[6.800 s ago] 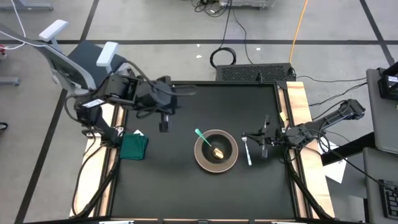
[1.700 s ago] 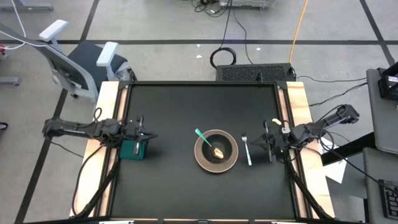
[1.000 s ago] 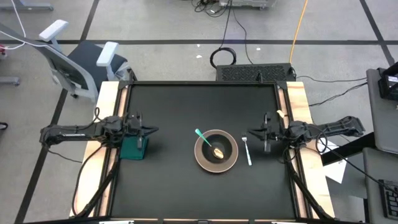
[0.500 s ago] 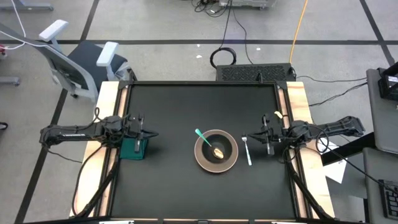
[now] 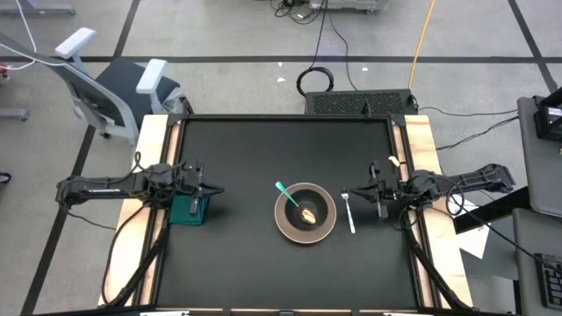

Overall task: Set table place
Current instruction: Return to Home Position

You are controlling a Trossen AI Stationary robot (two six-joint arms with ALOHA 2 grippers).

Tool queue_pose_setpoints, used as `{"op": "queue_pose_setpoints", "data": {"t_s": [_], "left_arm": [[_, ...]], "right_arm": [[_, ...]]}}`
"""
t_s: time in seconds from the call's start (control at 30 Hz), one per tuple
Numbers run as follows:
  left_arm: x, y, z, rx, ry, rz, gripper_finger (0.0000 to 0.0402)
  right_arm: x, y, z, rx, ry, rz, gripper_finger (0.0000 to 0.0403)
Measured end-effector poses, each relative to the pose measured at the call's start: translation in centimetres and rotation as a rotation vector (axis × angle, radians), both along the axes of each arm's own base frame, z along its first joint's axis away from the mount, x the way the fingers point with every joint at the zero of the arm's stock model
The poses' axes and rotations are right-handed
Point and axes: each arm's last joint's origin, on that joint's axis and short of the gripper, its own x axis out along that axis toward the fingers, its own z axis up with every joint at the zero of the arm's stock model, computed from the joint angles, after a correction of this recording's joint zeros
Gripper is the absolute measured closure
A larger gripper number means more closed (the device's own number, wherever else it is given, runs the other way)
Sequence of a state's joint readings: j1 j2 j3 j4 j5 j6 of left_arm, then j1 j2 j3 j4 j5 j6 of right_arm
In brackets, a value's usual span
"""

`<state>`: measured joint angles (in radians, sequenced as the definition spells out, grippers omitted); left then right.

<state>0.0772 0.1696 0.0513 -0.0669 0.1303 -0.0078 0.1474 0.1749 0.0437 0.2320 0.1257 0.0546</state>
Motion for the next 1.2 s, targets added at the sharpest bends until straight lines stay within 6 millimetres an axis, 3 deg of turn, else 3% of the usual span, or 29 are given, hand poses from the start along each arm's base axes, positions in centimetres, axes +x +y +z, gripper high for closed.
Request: {"op": "queue_pose_setpoints", "data": {"t_s": [1.2], "left_arm": [[0.01, 0.00, 0.04, 0.003, -0.004, 0.000, 0.0376]], "right_arm": [[0.00, 0.00, 0.02, 0.013, -0.002, 0.001, 0.0403]]}}
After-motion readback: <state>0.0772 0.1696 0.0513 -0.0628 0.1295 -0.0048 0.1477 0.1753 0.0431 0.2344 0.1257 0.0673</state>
